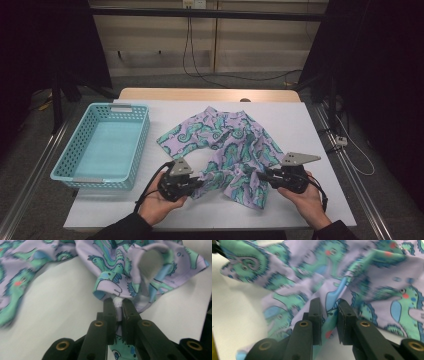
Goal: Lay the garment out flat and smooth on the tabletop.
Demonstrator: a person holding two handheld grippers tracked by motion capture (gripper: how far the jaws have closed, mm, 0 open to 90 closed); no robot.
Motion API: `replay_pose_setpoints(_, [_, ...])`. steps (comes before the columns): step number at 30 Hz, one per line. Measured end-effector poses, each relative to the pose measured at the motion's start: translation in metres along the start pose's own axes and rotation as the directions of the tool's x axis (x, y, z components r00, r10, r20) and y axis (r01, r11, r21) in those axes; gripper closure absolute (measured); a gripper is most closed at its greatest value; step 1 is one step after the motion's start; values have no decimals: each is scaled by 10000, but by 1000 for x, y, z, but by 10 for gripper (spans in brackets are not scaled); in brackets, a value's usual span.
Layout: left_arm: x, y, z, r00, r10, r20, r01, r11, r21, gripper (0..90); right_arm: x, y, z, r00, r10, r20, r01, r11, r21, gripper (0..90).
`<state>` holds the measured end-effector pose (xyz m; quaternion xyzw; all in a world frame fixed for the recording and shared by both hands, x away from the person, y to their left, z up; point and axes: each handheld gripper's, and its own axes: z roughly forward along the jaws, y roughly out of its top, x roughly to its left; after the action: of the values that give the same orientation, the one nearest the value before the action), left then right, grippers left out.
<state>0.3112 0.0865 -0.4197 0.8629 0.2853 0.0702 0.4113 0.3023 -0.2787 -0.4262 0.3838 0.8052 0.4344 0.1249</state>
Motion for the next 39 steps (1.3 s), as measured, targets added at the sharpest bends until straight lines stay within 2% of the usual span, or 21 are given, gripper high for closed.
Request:
replay_pose_setpoints(7, [-3,-21,-25,9997,-256,-27,256,9996,80,837,0,-20,-15,9998,67,190,-76,9989,460,813])
replay_pose_setpoints(11, [-4,-31,-32,9990,-419,144,418,9991,60,823,-3,-31,-21,9978,-46,666,-11,9964,852,797])
replay_pose_setpoints(12, [-4,-32,-32,9992,-371,169,372,9993,-70,801,-4,-32,-22,9972,18,744,-91,9951,981,783])
replay_pose_setpoints(13, [-3,-33,-33,9991,-420,71,422,9988,-232,741,-5,-33,-23,9970,79,766,-157,9947,1020,756])
replay_pose_setpoints(14, [-1,-32,-34,9984,-570,-68,567,9978,-339,637,-5,-34,-24,9964,117,844,-202,9948,1002,703])
replay_pose_setpoints(15, [2,-30,-34,9972,-739,-107,733,9962,-467,618,-5,-33,-26,9955,108,946,-195,9956,920,672])
replay_pose_setpoints(19, [11,-23,-31,9960,-805,-397,770,9935,-836,572,-1,-25,-32,9959,-110,898,93,9998,193,601])
replay_pose_setpoints(22, [20,-18,-20,9950,-793,-601,751,9948,-691,572,7,-18,-29,9981,-471,401,473,9989,-58,620])
replay_pose_setpoints(25, [29,-13,-3,9929,-985,-667,961,9946,-380,608,18,-13,-15,9973,-726,-88,728,9970,262,646])
replay_pose_setpoints(26, [32,-11,4,9939,-891,-656,877,9959,-233,621,21,-11,-9,9962,-824,-283,834,9958,377,651])
replay_pose_setpoints(28, [34,-7,17,9916,-636,-1130,652,9978,99,636,26,-9,4,9926,-1036,-636,1078,9919,676,651])
replay_pose_setpoints(29, [35,-6,22,9910,-633,-1183,660,9976,188,650,27,-8,11,9907,-1147,-732,1206,9892,829,647])
replay_pose_setpoints(31, [34,-7,31,9928,-579,-1044,627,9971,439,644,28,-7,22,9875,-1271,-933,1373,9841,1126,616])
replay_pose_setpoints(32, [33,-8,33,9941,-419,-1004,479,9972,579,621,28,-8,27,9853,-1317,-1088,1450,9814,1254,599])
replay_pose_setpoints(34, [28,-11,37,9941,-228,-1059,309,9967,748,569,29,-13,38,9807,-1453,-1305,1666,9713,1699,567])
replay_pose_setpoints(35, [25,-13,38,9935,-143,-1127,218,9976,657,549,31,-16,40,9770,-1716,-1261,1905,9691,1568,564])
replay_pose_setpoints(36, [23,-13,38,9924,-35,-1227,116,9978,656,546,31,-16,40,9763,-1740,-1284,1935,9681,1591,567])
replay_pose_setpoints(38, [20,-13,37,9955,-107,-938,175,9973,719,566,31,-16,39,9774,-1774,-1146,1948,9670,1644,660])
replay_pose_setpoints(39, [17,-14,38,9956,-80,-938,148,9973,725,576,31,-16,37,9768,-1795,-1166,1976,9655,1694,755])
